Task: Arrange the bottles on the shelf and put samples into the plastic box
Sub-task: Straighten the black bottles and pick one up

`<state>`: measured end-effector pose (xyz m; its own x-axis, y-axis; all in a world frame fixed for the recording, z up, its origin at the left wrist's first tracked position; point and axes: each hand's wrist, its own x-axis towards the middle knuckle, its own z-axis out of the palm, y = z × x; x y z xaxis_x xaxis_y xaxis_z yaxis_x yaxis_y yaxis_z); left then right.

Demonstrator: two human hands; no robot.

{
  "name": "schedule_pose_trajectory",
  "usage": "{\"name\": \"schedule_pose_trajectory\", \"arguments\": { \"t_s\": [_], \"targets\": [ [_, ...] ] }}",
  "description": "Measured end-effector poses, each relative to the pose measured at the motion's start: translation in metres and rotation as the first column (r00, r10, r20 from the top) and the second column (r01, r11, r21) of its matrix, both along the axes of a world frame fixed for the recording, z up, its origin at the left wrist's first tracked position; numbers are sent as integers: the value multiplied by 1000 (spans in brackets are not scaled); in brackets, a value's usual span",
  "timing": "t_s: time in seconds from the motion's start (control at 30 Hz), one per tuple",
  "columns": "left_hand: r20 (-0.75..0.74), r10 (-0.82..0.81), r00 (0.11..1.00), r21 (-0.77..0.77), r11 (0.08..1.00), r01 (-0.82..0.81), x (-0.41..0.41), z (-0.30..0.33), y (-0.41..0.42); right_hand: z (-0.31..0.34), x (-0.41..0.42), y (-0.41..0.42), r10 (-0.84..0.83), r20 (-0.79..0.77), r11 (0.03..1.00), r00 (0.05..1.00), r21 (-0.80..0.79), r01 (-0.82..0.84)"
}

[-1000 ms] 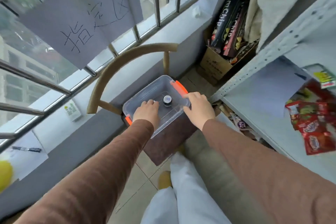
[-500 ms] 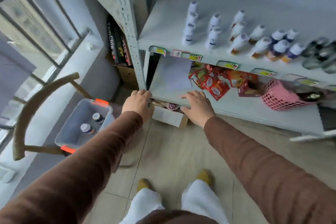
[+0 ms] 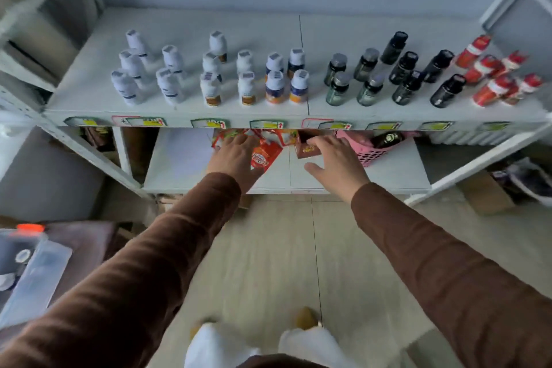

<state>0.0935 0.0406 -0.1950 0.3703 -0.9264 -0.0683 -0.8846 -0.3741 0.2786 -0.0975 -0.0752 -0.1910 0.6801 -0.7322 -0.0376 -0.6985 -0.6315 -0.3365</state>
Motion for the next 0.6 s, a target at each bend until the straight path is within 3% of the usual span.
{"name": "schedule_pose_trajectory", "arguments": {
  "t_s": [0.17,0.43,0.6],
  "targets": [
    [-21,-52,998,-18,999,52,-48,15,-74,9,-36,-76,-44,51,999,998,-15,45],
    [21,-122,992,-166,978,124,-61,27,-199,29,-49,-189,-82,211,992,974,-78,100],
    [30,-186,982,-209,960,188,-82,38,-263,43,-69,-252,-67,172,989,983,-120,88]
  ]
}}
